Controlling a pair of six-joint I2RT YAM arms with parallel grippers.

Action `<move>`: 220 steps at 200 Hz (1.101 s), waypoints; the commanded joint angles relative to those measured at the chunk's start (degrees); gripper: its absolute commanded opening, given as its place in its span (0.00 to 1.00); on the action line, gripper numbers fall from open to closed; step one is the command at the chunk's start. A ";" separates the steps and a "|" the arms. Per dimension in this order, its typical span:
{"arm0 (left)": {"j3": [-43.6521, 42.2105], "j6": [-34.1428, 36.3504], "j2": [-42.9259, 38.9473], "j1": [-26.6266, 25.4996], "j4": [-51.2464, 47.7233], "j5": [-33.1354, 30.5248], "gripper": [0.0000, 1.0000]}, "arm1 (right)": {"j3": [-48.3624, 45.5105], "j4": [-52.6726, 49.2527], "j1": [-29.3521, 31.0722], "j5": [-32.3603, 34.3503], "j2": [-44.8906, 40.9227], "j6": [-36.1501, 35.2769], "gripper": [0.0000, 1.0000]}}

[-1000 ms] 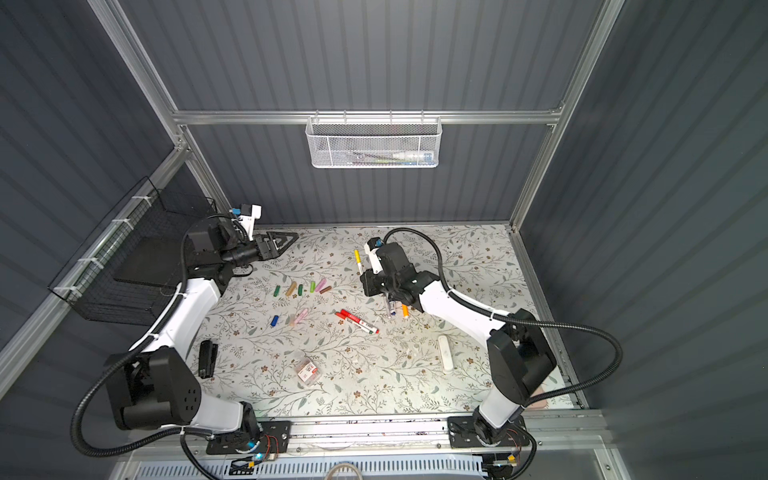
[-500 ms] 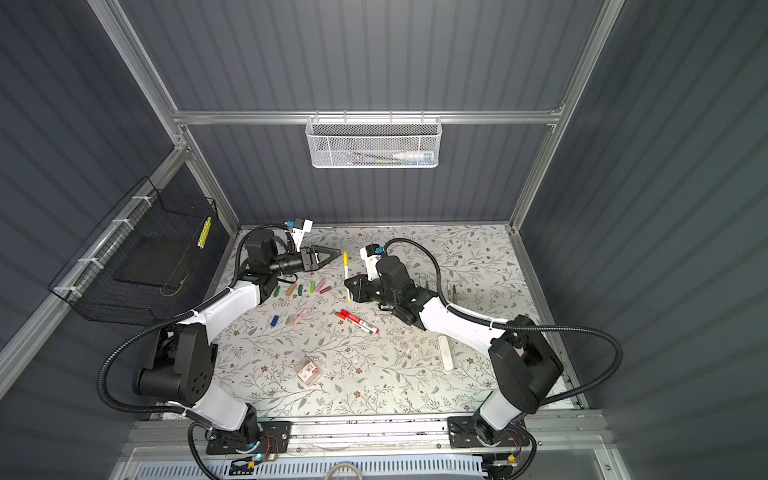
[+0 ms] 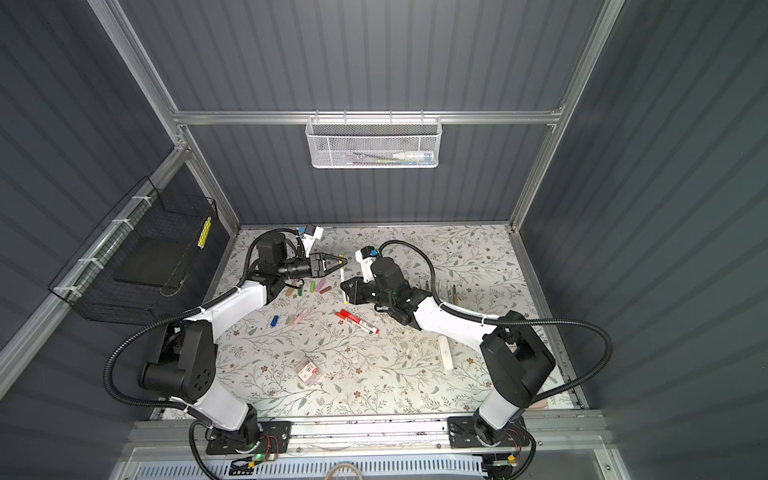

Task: Open the pen caps
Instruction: 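Lift the yellow-capped marker toward the left gripper while the left closes on its cap, then pull the left gripper away from the right, drawing off the yellow cap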

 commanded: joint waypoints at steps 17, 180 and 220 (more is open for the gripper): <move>1.98 -0.33 0.67 -0.15 0.48 0.46 0.22 | 1.94 0.13 0.38 -0.51 0.60 0.14 0.00; -0.02 -2.21 -1.47 -0.07 3.10 -0.01 0.00 | 5.05 -0.04 0.24 -1.91 4.45 -0.07 0.00; 6.48 4.19 -0.98 0.72 -5.08 -0.94 0.00 | -0.31 2.00 2.73 -2.70 3.08 1.33 0.00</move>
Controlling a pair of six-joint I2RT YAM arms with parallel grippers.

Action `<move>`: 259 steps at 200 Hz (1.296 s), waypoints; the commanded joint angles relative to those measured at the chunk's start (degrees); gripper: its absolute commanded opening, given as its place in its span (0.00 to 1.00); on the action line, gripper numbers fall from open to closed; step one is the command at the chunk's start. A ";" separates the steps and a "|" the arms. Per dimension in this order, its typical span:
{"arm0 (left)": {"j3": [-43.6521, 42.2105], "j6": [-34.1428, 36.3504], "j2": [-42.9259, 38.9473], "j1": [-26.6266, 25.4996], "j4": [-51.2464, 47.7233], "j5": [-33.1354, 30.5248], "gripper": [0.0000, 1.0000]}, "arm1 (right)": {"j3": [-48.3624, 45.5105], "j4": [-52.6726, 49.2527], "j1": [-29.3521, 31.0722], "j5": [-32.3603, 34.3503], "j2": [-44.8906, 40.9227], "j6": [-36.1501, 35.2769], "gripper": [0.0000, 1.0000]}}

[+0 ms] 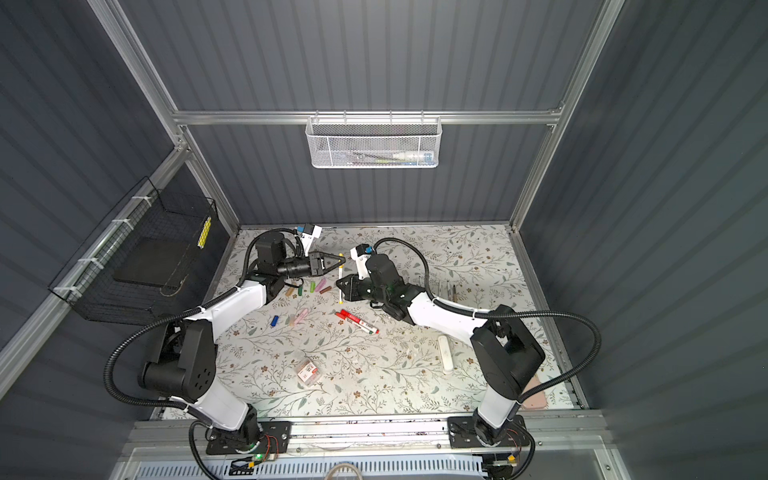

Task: Open the pen caps
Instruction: 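Pull the left gripper away from the right, drawing off the yellow cap, then release the yellow cap at the caps row while the right lowers the marker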

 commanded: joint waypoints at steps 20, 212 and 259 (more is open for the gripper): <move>14.35 12.19 0.87 0.97 -13.00 -2.38 0.00 | -7.25 3.58 5.02 -1.36 -0.65 1.75 0.00; -1.87 30.80 -8.41 6.80 -41.52 -24.33 0.00 | 2.32 -22.62 -3.62 4.50 -0.27 -5.74 0.00; -7.26 30.88 -5.84 4.07 -40.33 -28.50 0.00 | 10.29 -30.77 -6.18 5.53 5.66 -8.08 0.00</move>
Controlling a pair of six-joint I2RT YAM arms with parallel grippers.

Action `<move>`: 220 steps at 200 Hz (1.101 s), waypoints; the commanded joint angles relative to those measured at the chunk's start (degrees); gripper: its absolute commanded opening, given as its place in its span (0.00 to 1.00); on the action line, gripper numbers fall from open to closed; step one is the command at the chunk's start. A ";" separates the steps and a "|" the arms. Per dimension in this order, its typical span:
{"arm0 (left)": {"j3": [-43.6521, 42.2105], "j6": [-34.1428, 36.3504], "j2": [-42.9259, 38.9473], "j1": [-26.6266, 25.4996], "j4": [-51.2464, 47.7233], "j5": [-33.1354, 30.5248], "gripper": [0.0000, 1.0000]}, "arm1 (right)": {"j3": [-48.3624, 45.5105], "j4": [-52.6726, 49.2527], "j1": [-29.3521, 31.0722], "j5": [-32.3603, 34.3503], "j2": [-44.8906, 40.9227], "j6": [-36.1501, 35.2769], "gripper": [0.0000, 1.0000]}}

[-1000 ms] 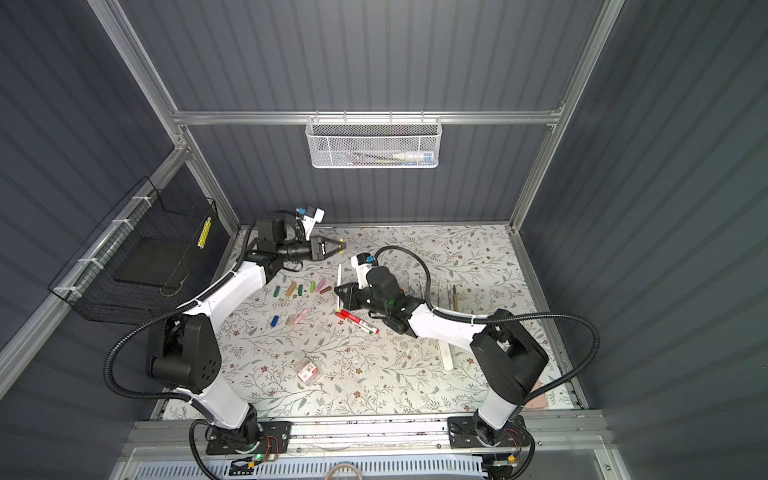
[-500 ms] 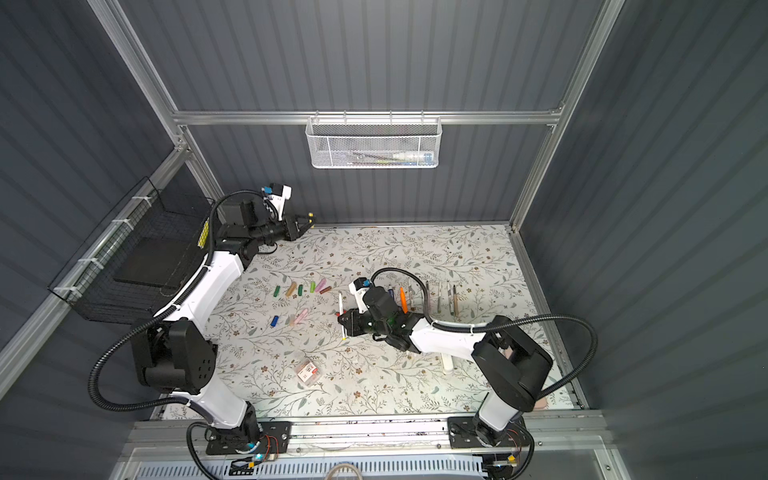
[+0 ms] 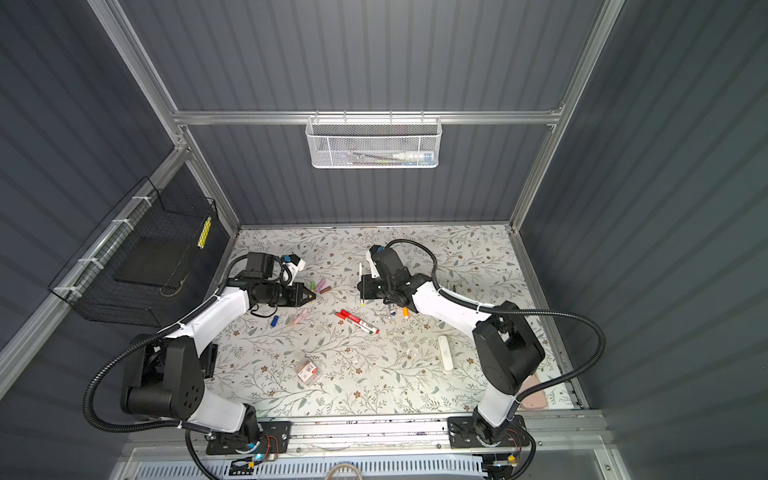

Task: Open the pen caps
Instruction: 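Release the yellow cap at the caps row while the right lowers the marker, then set the white marker down among the pens with the right gripper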

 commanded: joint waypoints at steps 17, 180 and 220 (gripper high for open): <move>-5.11 0.15 2.14 -1.16 5.13 -3.07 0.00 | 6.20 -11.70 -1.79 1.16 5.85 -3.03 0.00; -4.72 0.77 2.17 -1.75 4.58 -9.40 0.45 | 20.80 -27.27 -3.93 5.79 21.86 -9.78 0.00; -4.00 5.71 -5.22 -0.24 3.73 -9.40 0.59 | 23.59 -30.16 -3.90 8.13 25.18 -9.80 0.02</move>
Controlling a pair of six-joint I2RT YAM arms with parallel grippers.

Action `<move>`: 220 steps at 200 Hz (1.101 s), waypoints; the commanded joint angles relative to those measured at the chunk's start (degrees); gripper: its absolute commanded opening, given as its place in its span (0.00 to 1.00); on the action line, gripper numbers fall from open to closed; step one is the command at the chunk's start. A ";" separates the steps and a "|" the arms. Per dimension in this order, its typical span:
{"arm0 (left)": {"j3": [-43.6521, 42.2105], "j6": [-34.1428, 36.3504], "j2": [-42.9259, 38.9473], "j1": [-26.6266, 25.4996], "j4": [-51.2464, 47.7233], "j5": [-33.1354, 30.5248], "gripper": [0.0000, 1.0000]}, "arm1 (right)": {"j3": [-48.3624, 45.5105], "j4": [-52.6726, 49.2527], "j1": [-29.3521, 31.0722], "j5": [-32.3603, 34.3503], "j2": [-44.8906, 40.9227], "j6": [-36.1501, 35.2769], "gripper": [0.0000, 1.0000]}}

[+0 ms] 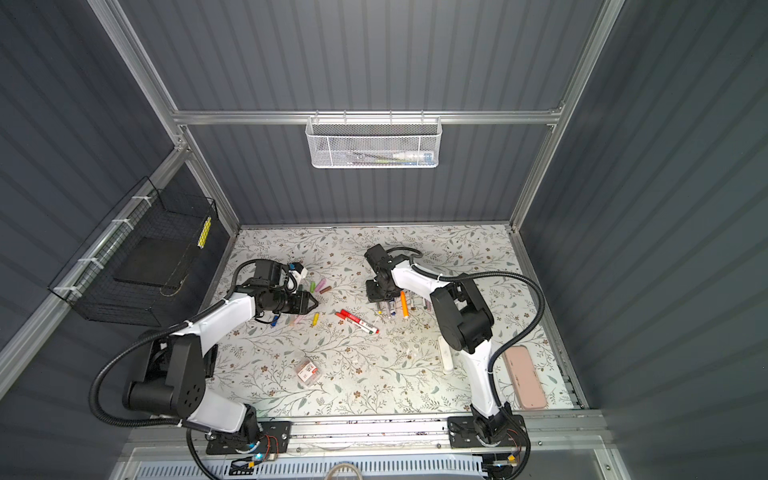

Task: Open the pen caps
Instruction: 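Set the white marker down among the pens with the right gripper, then lower the right gripper onto the red-capped red marker and grasp it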

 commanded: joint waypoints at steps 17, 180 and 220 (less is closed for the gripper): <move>-0.64 1.77 -5.86 5.52 0.65 1.79 0.64 | 2.75 -5.02 -0.02 3.91 2.23 -0.66 0.07; -2.01 -0.65 -11.00 21.98 2.78 9.25 0.93 | -2.70 -1.55 5.60 1.51 -8.58 -6.08 0.41; -1.67 -1.20 -11.18 23.81 2.36 9.47 0.98 | -1.27 -3.33 9.03 1.24 -5.32 -8.28 0.41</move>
